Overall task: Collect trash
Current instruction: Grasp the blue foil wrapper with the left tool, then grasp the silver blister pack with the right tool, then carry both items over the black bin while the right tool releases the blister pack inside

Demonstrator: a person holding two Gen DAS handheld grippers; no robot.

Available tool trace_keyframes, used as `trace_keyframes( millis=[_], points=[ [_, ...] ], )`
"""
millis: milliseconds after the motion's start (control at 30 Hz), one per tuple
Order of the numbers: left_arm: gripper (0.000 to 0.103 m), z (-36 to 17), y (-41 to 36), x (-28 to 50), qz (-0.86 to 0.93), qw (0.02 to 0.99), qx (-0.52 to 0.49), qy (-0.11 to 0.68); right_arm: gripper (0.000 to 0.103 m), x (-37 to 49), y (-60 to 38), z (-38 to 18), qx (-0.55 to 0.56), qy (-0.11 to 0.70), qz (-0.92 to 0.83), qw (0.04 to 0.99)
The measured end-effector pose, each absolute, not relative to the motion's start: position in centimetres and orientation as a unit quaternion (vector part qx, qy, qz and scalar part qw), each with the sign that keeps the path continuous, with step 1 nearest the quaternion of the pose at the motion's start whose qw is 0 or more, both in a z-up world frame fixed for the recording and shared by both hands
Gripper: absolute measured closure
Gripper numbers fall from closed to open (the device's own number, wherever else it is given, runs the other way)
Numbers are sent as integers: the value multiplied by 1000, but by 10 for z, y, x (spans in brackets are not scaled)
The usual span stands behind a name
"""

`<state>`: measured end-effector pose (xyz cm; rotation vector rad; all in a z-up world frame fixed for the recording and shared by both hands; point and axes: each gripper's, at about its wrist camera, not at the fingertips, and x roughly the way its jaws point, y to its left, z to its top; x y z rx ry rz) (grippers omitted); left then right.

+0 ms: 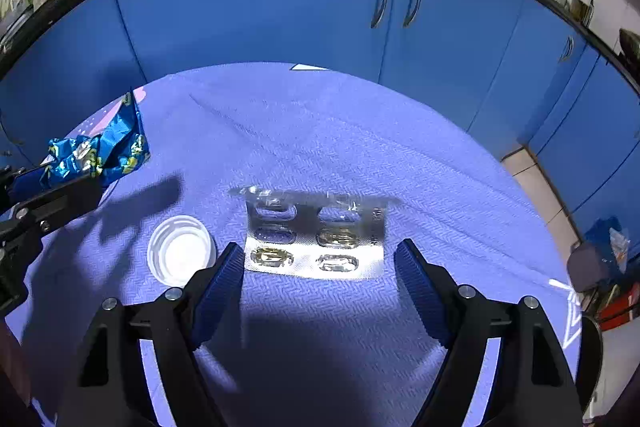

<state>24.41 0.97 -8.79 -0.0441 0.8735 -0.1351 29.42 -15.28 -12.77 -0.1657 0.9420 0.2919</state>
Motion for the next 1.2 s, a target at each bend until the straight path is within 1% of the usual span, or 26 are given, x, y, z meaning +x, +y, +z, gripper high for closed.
trace_keyframes(
  millis=[133, 167, 200, 333, 633, 1200],
  points=[
    [62, -88, 10, 245, -63, 903, -23, 425, 24, 295, -157, -129, -73, 450, 144, 878],
    [62, -88, 10, 245, -63, 903, -23, 425, 26, 294, -157, -129, -75, 448, 147, 878],
    [62, -88, 10, 245, -63, 902, -23, 426, 34, 294, -157, -129, -76, 447, 153, 878],
    [62, -87, 8, 244, -65, 902, -22, 425, 34, 284, -155, -126, -92, 444, 160, 877],
    [62, -79, 2, 237, -74, 905, -13, 420, 35, 256, -174, -112, -88, 432, 156, 884],
    [62, -56, -66, 206, -113, 908, 28, 403, 35, 200, -234, -70, -82, 396, 121, 907]
  ],
)
